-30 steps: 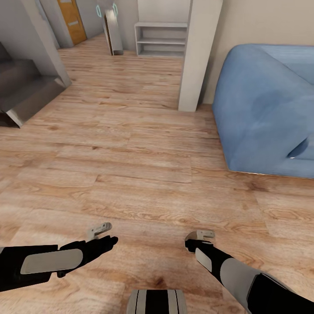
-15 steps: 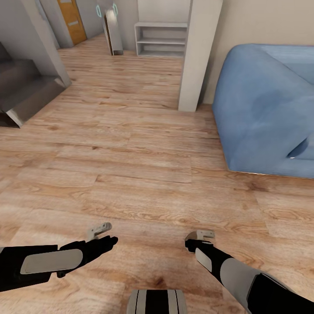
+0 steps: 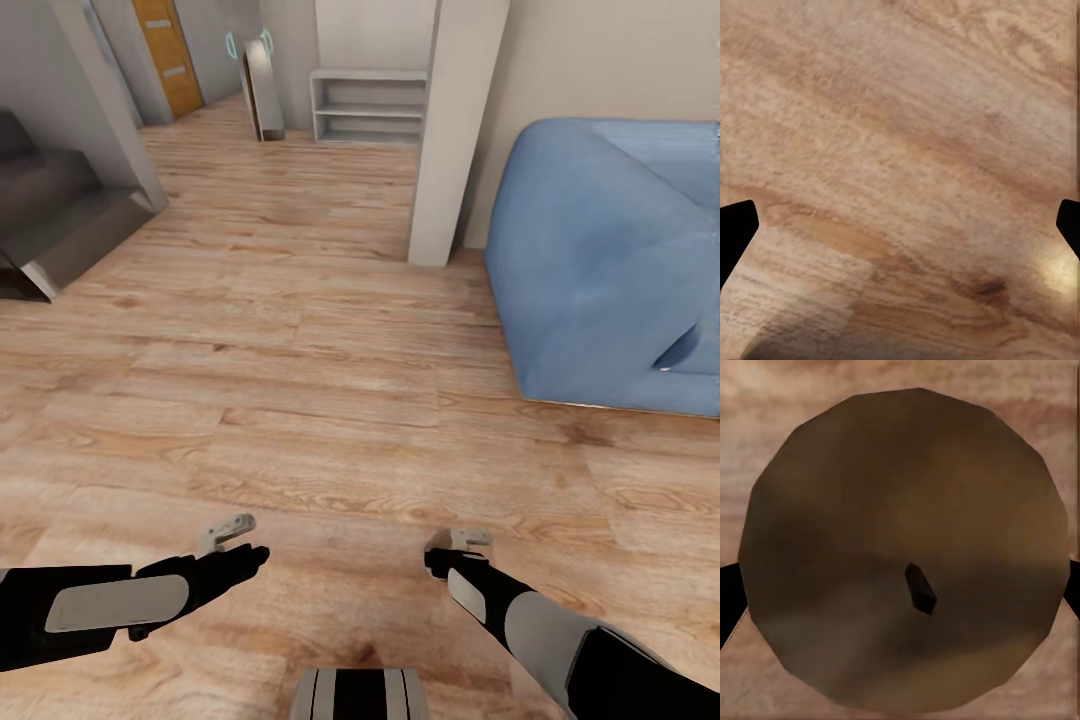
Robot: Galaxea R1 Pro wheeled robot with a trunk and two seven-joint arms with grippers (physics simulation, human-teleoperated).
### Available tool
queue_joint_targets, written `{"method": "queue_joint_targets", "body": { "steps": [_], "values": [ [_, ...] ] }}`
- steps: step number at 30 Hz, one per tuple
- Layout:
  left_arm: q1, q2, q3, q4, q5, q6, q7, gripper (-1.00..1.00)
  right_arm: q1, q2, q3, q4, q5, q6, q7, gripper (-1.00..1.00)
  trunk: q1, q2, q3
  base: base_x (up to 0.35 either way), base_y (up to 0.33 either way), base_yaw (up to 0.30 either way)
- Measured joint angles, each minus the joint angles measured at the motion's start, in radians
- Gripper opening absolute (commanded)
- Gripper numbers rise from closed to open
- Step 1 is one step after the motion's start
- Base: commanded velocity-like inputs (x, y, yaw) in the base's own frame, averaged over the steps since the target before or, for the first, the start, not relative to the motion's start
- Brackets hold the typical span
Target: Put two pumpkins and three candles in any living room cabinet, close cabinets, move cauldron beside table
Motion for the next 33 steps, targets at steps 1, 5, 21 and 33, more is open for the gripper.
{"method": "queue_joint_targets", "body": {
  "steps": [1,5,21,33],
  "values": [
    [0.0,0.0,0.0,0.0,0.0,0.0,0.0,1.0,0.0,0.0,0.0,0.0,0.0,0.0,0.0,-1.0,0.0,0.0,0.004,0.0,0.0,0.0],
    [0.0,0.0,0.0,0.0,0.001,0.0,0.0,1.0,0.0,0.0,0.0,0.0,0.0,0.0,-0.001,-1.0,-0.002,0.001,0.019,0.0,0.0,0.0],
    [0.0,-0.001,0.0,0.039,0.003,0.001,0.0,1.0,0.031,-0.055,0.0,-0.29,-0.008,0.015,-0.161,-1.0,-0.009,0.005,0.081,0.0,0.0,0.0],
    [0.0,0.001,-0.012,0.041,0.004,-0.001,0.002,1.0,0.293,-0.307,0.003,-1.15,-0.072,0.124,-0.664,-1.0,-0.015,0.008,0.128,0.0,0.0,0.0]
  ]
}}
